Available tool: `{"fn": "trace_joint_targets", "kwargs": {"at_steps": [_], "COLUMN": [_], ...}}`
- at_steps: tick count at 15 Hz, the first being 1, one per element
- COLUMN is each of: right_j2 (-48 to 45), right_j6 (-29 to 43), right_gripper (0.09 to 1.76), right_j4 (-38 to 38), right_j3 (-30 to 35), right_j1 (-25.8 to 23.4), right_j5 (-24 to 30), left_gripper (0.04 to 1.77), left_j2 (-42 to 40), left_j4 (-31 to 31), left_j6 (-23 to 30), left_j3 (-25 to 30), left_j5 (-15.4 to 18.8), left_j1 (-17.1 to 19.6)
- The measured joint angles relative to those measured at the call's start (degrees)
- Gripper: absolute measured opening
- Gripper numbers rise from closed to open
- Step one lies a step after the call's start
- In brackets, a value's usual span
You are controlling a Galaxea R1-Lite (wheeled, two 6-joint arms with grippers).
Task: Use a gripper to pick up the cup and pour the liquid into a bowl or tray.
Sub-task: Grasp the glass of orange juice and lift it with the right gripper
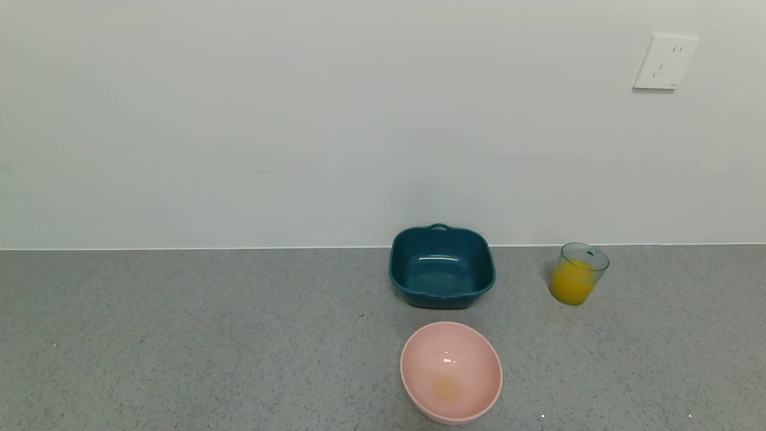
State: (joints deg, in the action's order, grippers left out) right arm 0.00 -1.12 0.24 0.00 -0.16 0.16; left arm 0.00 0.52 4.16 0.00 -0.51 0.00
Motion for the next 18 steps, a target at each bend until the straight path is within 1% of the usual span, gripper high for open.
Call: {"fn": "trace_joint_targets", "kwargs": {"at_steps": [4, 6, 9, 11, 13, 15, 18], "right_j2": [0.0, 0.0, 0.4, 2.4, 6.3, 11.5, 22.0], "right_j6": [-0.4, -2.1, -5.1, -5.4, -5.5, -5.5, -5.4], "right_gripper": [1.71, 1.71, 1.71, 1.71, 1.71, 1.71, 1.71], "right_j4": [0.0, 0.1, 0.7, 0.7, 0.6, 0.5, 0.5], "right_j3": [0.0, -0.2, -2.7, -5.4, -9.6, -14.3, -21.9], "right_j1": [0.0, 0.0, 0.0, 0.0, -0.2, -0.5, -0.9], "right_j5": [-0.1, 0.3, 0.5, 0.5, 0.5, 0.5, 0.4], "left_gripper": [1.72, 1.72, 1.72, 1.72, 1.72, 1.72, 1.72], "left_j2": [0.0, 0.0, 0.0, 0.0, 0.0, 0.0, 0.0], "left_j4": [0.0, 0.0, 0.0, 0.0, 0.0, 0.0, 0.0], "left_j6": [0.0, 0.0, 0.0, 0.0, 0.0, 0.0, 0.0], "left_j3": [0.0, 0.0, 0.0, 0.0, 0.0, 0.0, 0.0], "left_j5": [0.0, 0.0, 0.0, 0.0, 0.0, 0.0, 0.0], "left_j1": [0.0, 0.0, 0.0, 0.0, 0.0, 0.0, 0.0]}}
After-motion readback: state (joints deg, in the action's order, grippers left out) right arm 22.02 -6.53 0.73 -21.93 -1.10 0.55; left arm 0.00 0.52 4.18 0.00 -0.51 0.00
